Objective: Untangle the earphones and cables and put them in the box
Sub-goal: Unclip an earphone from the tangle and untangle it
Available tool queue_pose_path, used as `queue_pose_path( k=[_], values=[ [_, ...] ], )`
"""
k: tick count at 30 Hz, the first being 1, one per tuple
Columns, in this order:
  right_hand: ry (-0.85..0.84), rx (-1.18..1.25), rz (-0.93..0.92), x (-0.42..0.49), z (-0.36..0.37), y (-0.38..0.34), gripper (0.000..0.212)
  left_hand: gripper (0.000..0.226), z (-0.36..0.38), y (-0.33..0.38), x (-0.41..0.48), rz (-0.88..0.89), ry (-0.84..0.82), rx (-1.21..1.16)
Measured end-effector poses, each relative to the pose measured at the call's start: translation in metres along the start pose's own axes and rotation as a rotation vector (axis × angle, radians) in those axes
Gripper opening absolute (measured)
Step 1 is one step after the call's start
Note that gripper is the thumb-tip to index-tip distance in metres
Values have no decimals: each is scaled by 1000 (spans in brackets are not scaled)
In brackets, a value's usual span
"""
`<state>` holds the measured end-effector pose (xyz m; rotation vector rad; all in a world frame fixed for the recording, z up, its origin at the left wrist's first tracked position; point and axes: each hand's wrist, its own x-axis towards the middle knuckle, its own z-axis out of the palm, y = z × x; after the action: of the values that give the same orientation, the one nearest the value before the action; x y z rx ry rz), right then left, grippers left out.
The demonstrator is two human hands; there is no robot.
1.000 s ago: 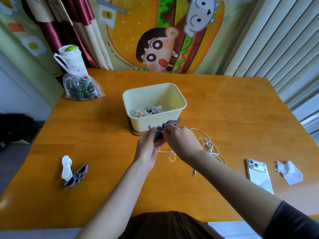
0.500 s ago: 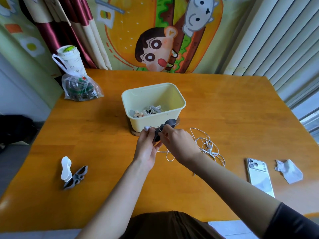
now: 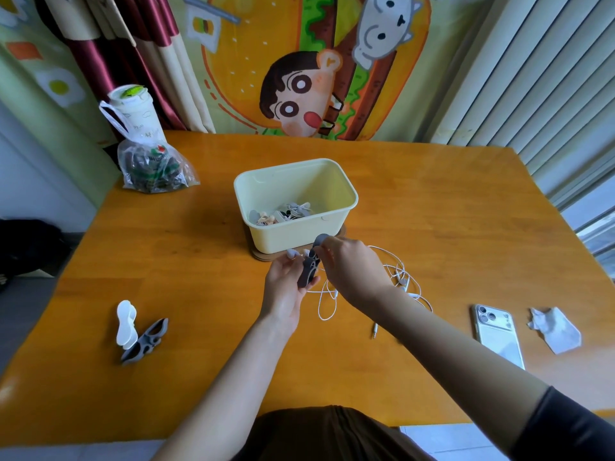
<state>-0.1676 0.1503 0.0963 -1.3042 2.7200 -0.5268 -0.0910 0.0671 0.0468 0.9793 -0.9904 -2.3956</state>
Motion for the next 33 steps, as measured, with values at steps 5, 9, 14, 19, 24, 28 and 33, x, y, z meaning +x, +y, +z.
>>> queue_pose_path(
  k=[5,9,14,19,24,28,33],
  values=[
    [-8,31,2,0,3,2,29,4,0,-2,0,79,26,200],
    [-25,83,-4,0,1,-1,28,9,-2,-9,-2,157,49,457],
    [28,72,54,2,-2,4,28,11,1,-9,-6,93,34,296],
    [-17,85,105,-4,-2,12,24,16,6,-3,-7,69,-2,75],
    [-33,103,78,-5,2,12,23,16,6,-2,-2,25,17,-112],
    [-60,118,37,-6,6,14,23,21,4,2,0,0,54,-194],
    [-107,217,12,-6,11,15,25,27,0,3,0,-7,40,-183]
  ],
)
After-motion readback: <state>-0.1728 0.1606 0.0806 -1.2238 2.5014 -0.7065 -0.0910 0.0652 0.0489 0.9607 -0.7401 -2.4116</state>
